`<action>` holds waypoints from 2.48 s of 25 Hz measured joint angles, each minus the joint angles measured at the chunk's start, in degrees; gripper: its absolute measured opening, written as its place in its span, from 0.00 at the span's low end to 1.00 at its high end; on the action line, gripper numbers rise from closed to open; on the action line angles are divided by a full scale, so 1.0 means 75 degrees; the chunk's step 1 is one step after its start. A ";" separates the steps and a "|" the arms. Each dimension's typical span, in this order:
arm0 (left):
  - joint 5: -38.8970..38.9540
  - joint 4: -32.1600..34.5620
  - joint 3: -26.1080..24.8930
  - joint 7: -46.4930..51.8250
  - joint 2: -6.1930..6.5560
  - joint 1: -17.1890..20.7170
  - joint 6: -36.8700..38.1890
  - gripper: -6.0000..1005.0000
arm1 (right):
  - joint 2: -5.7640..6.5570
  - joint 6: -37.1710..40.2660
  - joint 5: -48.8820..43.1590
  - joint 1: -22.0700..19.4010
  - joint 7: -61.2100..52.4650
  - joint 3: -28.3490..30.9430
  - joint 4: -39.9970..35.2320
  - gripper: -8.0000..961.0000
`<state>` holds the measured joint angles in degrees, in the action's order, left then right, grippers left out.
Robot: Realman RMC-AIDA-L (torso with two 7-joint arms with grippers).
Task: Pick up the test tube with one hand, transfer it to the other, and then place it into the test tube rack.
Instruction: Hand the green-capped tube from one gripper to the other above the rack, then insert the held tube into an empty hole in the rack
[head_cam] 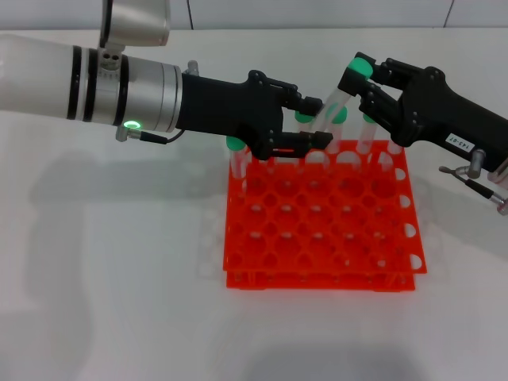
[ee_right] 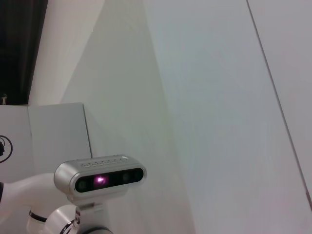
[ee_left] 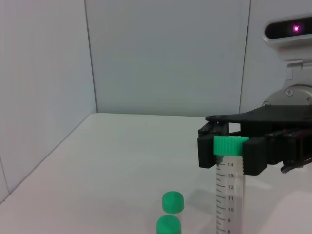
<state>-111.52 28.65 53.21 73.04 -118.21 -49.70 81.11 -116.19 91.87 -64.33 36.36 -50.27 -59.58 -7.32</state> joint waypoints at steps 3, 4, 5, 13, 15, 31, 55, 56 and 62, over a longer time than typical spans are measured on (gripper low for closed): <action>0.0003 0.0000 0.0003 0.0080 -0.0001 0.0006 0.0003 0.50 | 0.0000 0.0001 -0.0001 -0.0012 -0.0001 0.0014 0.0000 0.28; 0.0003 0.0000 0.0003 0.0108 -0.0001 0.0009 0.0003 0.53 | 0.0000 0.0004 -0.0001 -0.0017 -0.0002 0.0024 0.0000 0.28; 0.0001 0.0007 0.0004 0.0128 -0.0001 0.0011 0.0006 0.55 | 0.0000 0.0009 -0.0001 -0.0025 -0.0003 0.0032 0.0000 0.28; -0.0026 0.1771 0.0092 0.1113 -0.0105 0.0937 0.0515 0.75 | 0.0001 0.0063 -0.0001 -0.0049 -0.0008 -0.0002 -0.0034 0.28; -0.0007 0.2456 0.0097 0.1591 -0.0120 0.1279 0.0772 0.78 | 0.0002 0.0083 -0.0002 -0.0058 -0.0010 -0.0002 -0.0078 0.28; 0.0580 0.6178 0.0100 0.3466 -0.0128 0.3840 0.1712 0.80 | 0.0103 0.0123 -0.0083 -0.0271 -0.0389 -0.0424 -0.0827 0.28; 0.0560 0.4376 -0.1623 0.0806 -0.0097 0.5425 0.2490 0.80 | 0.0218 -0.0355 -0.1520 0.0015 -0.2166 -0.0603 -0.2971 0.28; 0.0559 0.4245 -0.1631 0.0642 -0.0097 0.5425 0.2476 0.80 | 0.0218 -0.0368 -0.1588 0.0088 -0.2234 -0.0604 -0.2981 0.28; 0.0552 0.3737 -0.1650 0.0170 -0.0088 0.5398 0.2412 0.80 | 0.0153 -0.0652 -0.2127 0.0451 -0.2691 -0.0642 -0.3179 0.28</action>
<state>-107.37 56.69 40.83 74.32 -118.87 -9.22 99.20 -115.05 86.99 -80.28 39.75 -70.45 -64.40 -31.16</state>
